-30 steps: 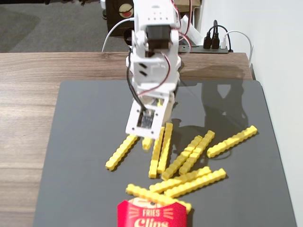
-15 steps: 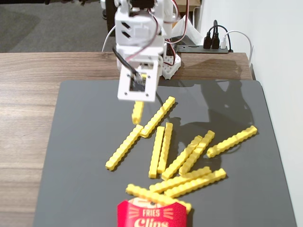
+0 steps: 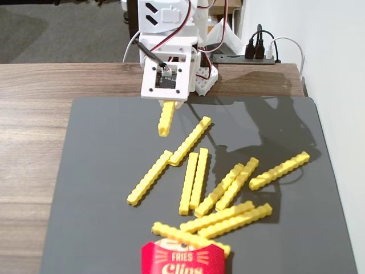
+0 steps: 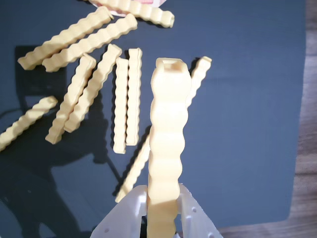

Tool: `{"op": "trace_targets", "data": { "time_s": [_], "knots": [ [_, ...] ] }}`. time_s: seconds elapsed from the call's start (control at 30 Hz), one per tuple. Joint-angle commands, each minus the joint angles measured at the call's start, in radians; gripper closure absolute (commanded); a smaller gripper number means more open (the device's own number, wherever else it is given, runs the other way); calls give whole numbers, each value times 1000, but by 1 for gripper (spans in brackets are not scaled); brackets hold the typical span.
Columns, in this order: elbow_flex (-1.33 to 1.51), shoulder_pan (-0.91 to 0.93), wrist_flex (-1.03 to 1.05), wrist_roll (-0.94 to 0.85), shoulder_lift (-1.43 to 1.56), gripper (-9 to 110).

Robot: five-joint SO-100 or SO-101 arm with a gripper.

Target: Grab a fry

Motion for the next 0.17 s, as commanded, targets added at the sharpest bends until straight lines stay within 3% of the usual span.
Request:
{"op": "trace_targets", "data": {
  "time_s": [0.0,0.13],
  "knots": [
    [-46,2,5,-14,-3,101],
    [-40,3,5,-21,-5,101]
  ]
}}
